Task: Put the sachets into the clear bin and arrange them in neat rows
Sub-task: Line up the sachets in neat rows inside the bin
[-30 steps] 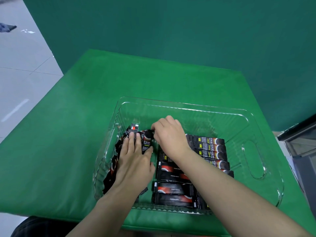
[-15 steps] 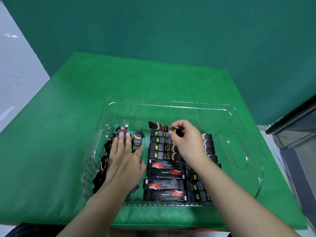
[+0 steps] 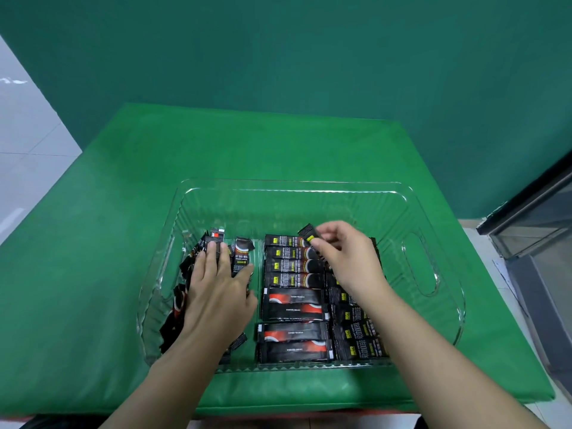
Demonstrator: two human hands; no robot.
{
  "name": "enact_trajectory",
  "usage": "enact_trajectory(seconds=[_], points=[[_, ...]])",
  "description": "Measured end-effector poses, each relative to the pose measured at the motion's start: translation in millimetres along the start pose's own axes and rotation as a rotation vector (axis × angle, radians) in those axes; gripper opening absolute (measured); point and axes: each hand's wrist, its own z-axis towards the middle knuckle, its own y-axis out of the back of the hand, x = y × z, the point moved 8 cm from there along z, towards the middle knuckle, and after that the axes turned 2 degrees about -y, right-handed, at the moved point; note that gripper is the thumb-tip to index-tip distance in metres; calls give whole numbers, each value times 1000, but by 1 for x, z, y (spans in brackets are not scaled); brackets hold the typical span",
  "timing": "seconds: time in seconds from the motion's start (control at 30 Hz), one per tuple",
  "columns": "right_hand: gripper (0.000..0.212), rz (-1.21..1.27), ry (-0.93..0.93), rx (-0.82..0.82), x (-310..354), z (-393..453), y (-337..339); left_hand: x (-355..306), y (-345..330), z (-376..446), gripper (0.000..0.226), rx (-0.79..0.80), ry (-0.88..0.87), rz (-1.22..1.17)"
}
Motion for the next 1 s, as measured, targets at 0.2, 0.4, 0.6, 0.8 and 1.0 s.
enact_trajectory(seconds=[0.2,0.4,0.6,0.8,1.0], points=[[20,-309,214,244,23,-5,-37,-1,1,0,55,-25,-4,-4],[24,-491,320,388,19,-10,-73,-1,1,0,54,-40,-6,-12],[32,-741,421,316,14,-14,-63,0,3,-1,54,-62,-16,-25],[33,-810,429,364,6,-22,-56,0,3,-1,55,-46,-12,-20],[28,-791,422,375,6,-22,-56,0,3,-1,54,-59,-15,-36]])
